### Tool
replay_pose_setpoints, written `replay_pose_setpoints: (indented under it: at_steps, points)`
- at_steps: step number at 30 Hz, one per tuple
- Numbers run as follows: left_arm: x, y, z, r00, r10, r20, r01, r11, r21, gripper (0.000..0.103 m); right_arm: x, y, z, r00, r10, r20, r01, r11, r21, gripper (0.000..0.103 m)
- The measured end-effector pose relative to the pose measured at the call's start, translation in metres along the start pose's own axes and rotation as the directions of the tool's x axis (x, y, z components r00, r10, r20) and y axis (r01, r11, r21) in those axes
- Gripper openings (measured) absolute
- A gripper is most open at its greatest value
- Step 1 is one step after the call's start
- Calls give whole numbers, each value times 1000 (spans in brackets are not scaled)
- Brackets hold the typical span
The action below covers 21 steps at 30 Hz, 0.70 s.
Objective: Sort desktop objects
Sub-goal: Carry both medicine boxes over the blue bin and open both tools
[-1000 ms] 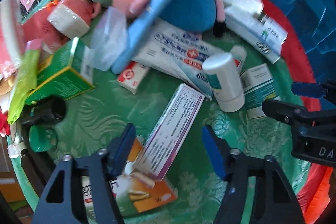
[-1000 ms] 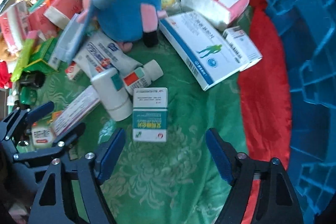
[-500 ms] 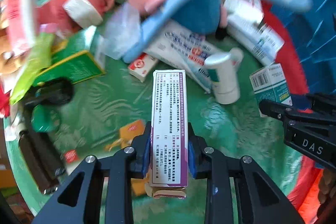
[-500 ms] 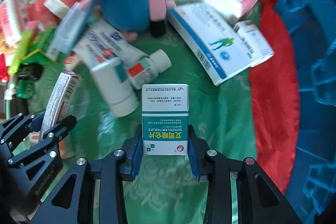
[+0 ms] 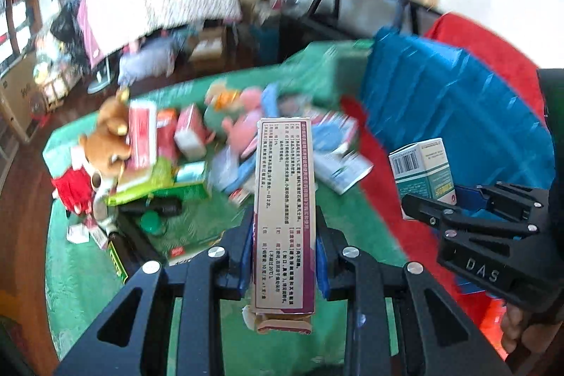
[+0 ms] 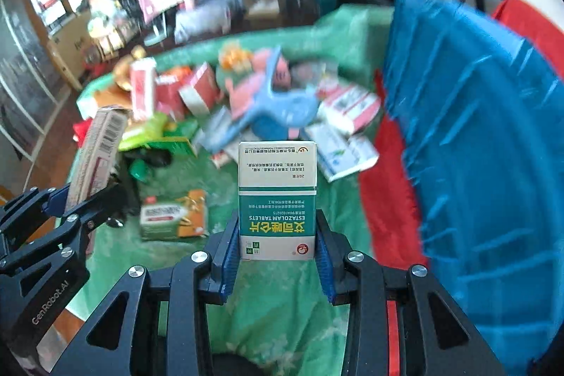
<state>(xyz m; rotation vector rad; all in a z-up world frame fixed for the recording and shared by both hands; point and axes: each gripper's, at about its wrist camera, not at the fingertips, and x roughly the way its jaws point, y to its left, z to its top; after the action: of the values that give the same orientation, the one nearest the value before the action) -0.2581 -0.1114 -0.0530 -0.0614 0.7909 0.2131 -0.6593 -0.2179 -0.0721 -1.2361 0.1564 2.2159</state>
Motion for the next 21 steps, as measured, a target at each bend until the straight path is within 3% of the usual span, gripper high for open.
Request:
replay_pose_setpoints:
  at_steps: [8,13,21]
  points:
    - [-88,-64,-20,983,-115,143,106,992,68,28,-123,-30,-44,974,-132,182,118,989,88,36]
    - [-110,-125,-24,964,-206,167,180,971,155,28,-168,-63,-73,953,-222,208,184,965,189,36]
    - [-120,-231,-21,936,-322,144,265,911,317,28,-227,-147,-116,897,-397,192,302,871,388,36]
